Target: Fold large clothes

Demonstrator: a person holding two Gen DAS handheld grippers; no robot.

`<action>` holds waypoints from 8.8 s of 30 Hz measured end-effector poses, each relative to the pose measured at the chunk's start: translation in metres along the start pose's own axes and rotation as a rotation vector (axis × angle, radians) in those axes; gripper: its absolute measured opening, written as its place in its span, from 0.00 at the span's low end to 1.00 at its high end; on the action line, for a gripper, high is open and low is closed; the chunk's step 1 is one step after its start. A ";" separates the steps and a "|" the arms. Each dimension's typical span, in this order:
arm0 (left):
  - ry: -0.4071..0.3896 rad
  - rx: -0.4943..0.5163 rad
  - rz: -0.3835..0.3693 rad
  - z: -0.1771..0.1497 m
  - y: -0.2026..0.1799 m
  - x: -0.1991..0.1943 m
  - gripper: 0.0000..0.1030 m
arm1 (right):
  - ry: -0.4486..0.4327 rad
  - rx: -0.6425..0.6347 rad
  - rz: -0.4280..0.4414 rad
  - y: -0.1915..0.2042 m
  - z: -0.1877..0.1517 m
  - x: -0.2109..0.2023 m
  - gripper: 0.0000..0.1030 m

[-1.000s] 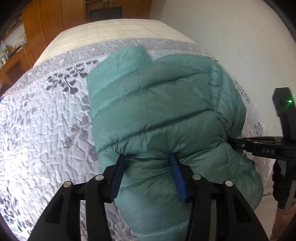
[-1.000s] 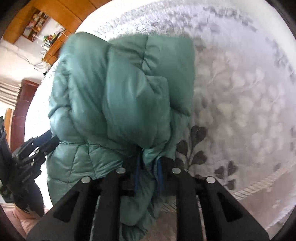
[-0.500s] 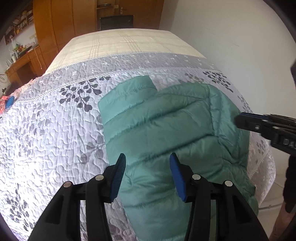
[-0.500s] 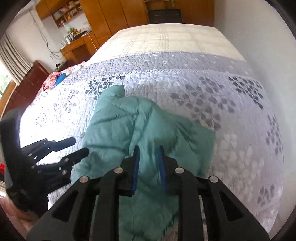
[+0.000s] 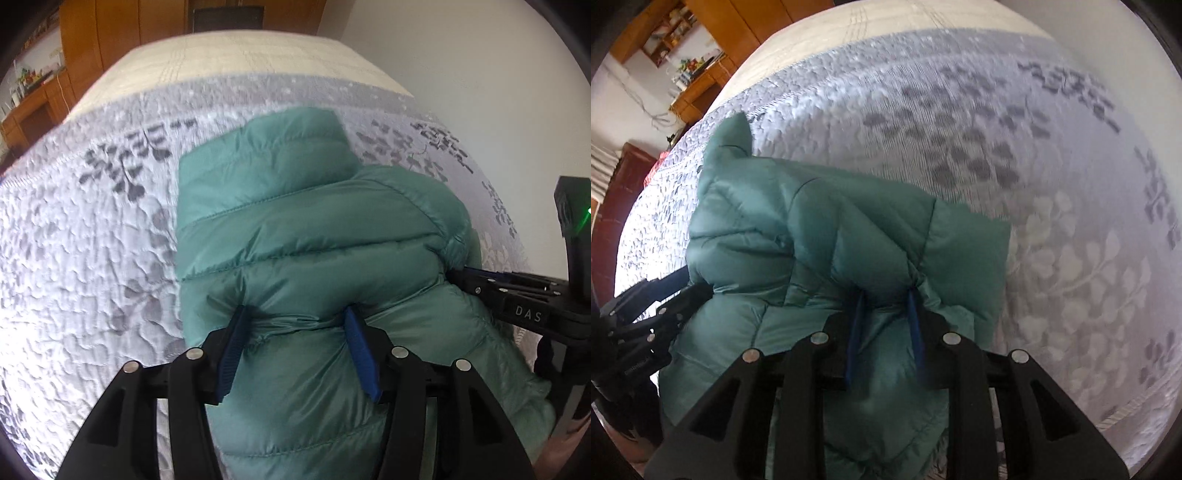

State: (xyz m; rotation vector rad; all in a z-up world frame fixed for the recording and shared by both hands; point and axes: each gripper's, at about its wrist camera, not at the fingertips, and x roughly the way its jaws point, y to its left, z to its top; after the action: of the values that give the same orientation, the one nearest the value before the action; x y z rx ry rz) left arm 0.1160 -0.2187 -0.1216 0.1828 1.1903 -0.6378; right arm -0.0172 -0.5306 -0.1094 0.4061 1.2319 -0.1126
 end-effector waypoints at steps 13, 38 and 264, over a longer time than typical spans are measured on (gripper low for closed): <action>-0.031 0.032 -0.048 -0.032 -0.008 -0.086 0.51 | -0.133 -0.156 0.022 0.060 -0.033 -0.096 0.26; 0.057 -0.042 -0.023 -0.101 0.005 -0.038 0.57 | 0.088 -0.052 -0.001 0.047 -0.094 -0.017 0.31; -0.242 -0.296 0.343 -0.110 0.116 -0.220 0.96 | -0.118 -0.305 -0.010 0.202 -0.125 -0.073 0.89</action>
State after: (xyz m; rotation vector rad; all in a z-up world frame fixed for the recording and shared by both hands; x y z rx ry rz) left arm 0.0428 0.0061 0.0130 0.0548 0.9751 -0.1729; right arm -0.0927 -0.3088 -0.0271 0.1256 1.1128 0.0424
